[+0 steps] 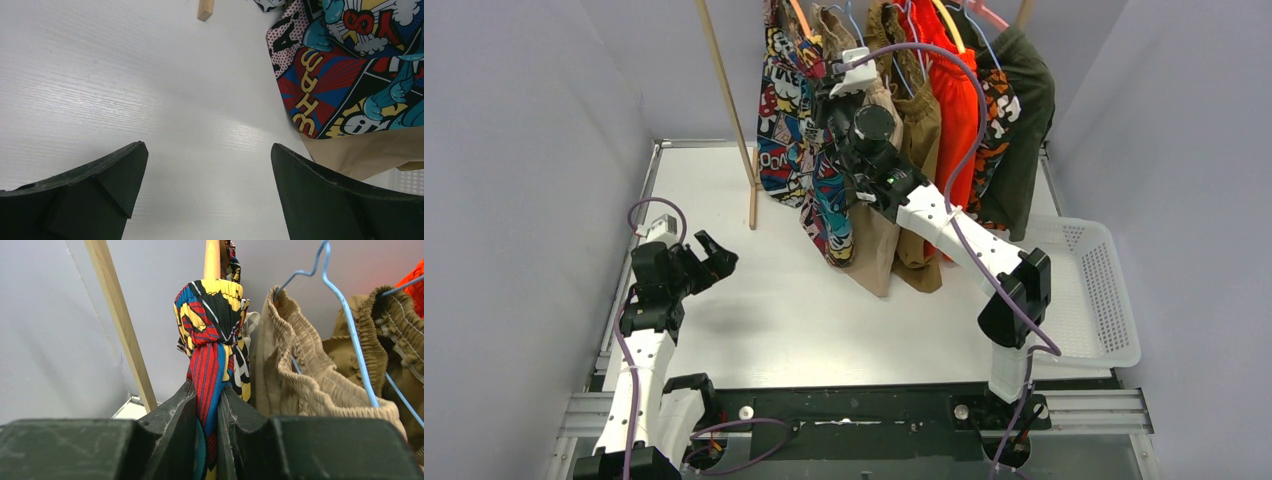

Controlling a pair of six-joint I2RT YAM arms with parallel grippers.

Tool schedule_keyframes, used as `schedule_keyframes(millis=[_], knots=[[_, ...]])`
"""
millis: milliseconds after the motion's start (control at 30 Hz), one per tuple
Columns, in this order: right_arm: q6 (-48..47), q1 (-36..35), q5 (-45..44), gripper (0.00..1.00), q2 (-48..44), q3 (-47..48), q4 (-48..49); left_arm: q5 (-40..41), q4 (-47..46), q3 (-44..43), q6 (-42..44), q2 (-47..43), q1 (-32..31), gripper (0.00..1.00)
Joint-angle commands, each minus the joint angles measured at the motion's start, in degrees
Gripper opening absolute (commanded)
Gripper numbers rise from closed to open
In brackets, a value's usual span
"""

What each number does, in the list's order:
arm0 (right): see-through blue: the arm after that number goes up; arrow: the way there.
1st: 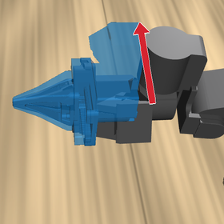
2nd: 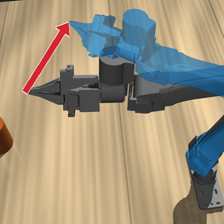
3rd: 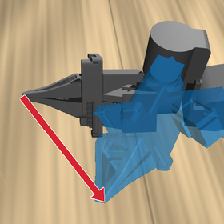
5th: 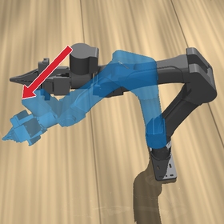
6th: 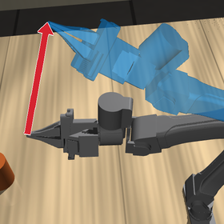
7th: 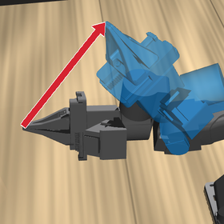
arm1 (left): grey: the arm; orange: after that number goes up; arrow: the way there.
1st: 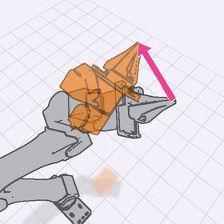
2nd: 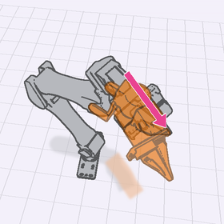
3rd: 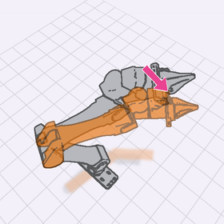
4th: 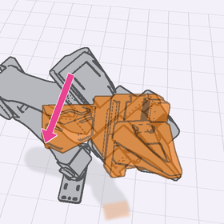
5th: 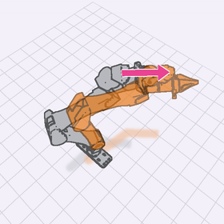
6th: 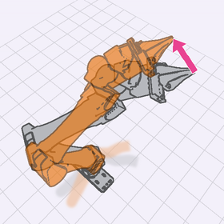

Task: Remove the shorts from the hanger
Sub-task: Pick up the hanger from the clothes rod.

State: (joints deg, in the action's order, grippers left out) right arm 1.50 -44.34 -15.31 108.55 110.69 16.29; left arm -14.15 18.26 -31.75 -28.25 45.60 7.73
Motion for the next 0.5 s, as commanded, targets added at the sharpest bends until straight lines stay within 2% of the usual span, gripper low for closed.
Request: schedule_keyframes(millis=[0,167,300,467], knots=[[-0.9,-0.6,-0.7,0.00,-8.8,-3.1,9.5,-0.5,-2.4,-0.5,-0.1,-0.1,0.4,0.98],[-0.1,-1.1,6.2,0.00,-11.5,-5.5,4.5,-0.7,-2.4,-0.7,0.1,0.1,0.4,0.98],[-0.9,-1.8,6.3,0.00,-14.1,-9.9,7.0,-0.9,-2.4,-0.7,0.1,0.0,0.4,0.98],[-2.0,-2.0,6.9,0.00,-14.4,-8.5,4.2,-0.8,-2.5,-0.7,0.0,0.1,0.4,0.98]])
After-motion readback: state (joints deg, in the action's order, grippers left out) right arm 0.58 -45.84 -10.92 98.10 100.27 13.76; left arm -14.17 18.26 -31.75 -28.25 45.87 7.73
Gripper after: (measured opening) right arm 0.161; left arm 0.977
